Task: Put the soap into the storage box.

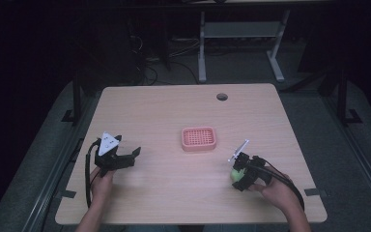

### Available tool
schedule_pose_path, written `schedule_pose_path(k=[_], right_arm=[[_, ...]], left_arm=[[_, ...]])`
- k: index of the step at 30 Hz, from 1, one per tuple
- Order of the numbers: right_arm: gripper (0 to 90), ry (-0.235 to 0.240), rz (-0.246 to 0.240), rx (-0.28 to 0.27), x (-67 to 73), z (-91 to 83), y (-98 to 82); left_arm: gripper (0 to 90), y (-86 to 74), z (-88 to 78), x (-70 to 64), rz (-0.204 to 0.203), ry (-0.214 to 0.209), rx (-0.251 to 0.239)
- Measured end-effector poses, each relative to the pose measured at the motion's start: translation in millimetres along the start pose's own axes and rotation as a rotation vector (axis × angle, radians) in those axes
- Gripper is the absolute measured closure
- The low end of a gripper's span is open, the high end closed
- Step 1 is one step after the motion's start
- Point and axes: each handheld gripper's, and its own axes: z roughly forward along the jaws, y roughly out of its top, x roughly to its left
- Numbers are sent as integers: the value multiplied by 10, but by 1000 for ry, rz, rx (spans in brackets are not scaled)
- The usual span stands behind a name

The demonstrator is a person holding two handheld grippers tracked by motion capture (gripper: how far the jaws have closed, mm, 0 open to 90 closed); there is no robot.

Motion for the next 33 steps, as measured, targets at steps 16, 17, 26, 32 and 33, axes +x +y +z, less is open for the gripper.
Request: schedule_pose_path(k=[16, 17, 26, 32, 33], right_arm=[[259, -6, -19, -47, -4, -168, 88], [259, -4, -21, -49, -8, -176, 99], [259, -3, -22, -68, -76, -238, 197], [259, -4, -25, -75, -122, -273, 280], [259, -4, -25, -77, -130, -279, 294]], left_arm=[[143, -1, -3, 6, 1, 2, 0], [143, -1, -3, 7, 0, 2, 0], [143, -7, 0, 20, -6, 2, 1], [143, -7, 2, 16, -7, -1, 2], [143, -7, 2, 16, -9, -1, 1]])
